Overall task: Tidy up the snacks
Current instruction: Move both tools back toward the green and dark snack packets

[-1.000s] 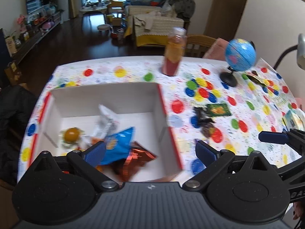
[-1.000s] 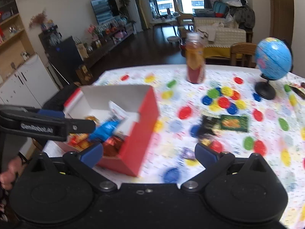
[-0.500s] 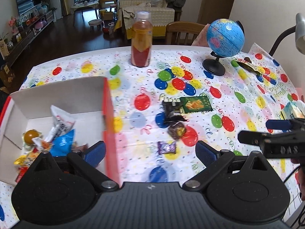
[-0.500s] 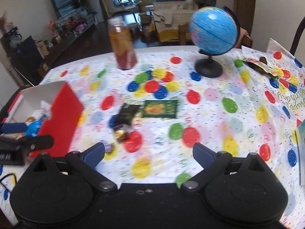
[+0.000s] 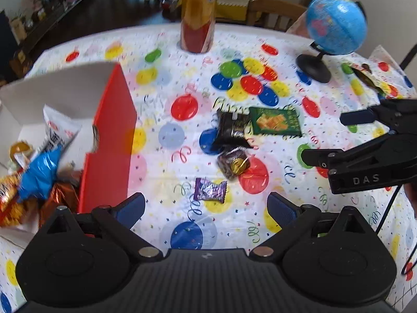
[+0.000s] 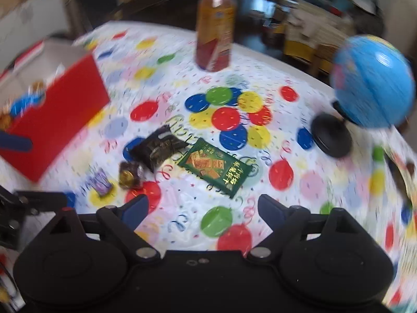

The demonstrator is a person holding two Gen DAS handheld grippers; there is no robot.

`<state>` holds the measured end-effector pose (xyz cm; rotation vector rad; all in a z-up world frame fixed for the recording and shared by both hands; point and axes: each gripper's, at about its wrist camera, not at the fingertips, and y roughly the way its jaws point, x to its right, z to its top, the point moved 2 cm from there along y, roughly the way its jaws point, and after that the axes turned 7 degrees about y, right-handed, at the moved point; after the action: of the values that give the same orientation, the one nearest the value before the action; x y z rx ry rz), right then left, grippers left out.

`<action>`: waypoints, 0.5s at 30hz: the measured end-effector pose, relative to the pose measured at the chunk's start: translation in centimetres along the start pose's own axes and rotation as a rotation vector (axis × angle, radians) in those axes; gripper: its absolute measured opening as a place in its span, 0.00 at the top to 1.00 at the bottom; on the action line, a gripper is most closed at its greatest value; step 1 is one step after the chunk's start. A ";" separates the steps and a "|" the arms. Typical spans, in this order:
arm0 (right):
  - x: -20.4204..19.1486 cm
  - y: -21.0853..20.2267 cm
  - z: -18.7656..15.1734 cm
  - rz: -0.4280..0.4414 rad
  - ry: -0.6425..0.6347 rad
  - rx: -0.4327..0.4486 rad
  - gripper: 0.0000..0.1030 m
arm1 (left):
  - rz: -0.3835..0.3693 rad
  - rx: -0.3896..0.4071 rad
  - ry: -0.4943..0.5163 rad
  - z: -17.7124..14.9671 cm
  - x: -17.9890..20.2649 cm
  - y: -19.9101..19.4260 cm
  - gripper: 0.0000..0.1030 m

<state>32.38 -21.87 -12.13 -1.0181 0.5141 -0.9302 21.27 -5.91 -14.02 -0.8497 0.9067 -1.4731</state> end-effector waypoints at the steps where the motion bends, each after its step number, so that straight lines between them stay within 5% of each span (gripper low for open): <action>1: 0.1 0.8 0.2 0.000 -0.036 -0.011 0.19 | 0.004 -0.010 -0.012 0.0 0.0 0.4 0.03; 13: 1.4 6.9 2.8 0.107 -0.247 -0.070 0.28 | 0.025 -0.126 -0.098 -0.4 -0.7 5.4 0.04; 15: 1.6 7.7 3.2 0.132 -0.262 -0.084 0.29 | 0.022 -0.136 -0.106 -0.3 -0.9 6.2 0.12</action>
<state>38.75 -20.07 -17.42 -1.1490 0.3969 -0.6508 23.79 -5.31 -19.68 -1.0052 0.9419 -1.3456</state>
